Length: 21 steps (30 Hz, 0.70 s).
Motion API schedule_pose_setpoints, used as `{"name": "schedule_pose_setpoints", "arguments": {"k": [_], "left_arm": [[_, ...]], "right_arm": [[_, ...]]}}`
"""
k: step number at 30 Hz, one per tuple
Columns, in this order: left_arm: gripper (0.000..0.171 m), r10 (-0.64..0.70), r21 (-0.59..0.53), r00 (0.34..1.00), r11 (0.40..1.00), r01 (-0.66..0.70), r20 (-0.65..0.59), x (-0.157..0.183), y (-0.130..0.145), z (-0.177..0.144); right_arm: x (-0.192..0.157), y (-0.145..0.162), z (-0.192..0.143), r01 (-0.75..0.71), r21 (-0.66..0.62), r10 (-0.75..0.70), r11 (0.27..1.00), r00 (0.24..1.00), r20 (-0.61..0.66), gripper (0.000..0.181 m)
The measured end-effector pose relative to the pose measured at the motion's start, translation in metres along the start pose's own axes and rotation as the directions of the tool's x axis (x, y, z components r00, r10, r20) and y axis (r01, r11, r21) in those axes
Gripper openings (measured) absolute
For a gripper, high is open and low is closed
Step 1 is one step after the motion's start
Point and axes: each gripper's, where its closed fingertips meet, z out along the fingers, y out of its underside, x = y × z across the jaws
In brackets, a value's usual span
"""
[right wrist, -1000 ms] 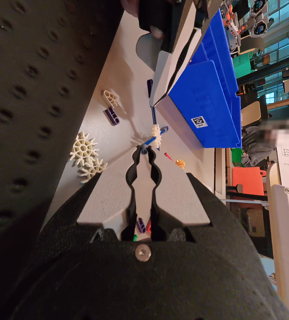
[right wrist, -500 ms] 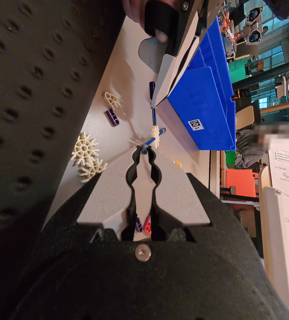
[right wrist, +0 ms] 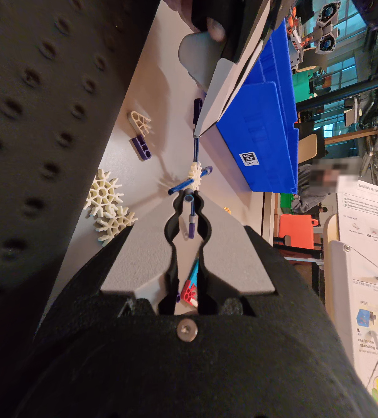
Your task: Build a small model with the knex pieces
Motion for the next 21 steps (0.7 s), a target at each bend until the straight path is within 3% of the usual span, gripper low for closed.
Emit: {"name": "schedule_pose_setpoints", "arguments": {"k": [8,21], "left_arm": [[0.007,-0.026,0.015,1.000,1.000,0.026,0.002,-0.004,-0.001,0.001],[0.007,-0.073,0.042,0.997,0.996,0.074,-0.028,-0.005,-0.005,0.000]], "right_arm": [[0.004,-0.010,-0.013,-0.054,0.066,0.053,0.996,0.998,0.025,0.006],[-0.002,0.002,-0.012,-0.075,0.044,0.074,0.996,0.997,0.027,0.007]]}}
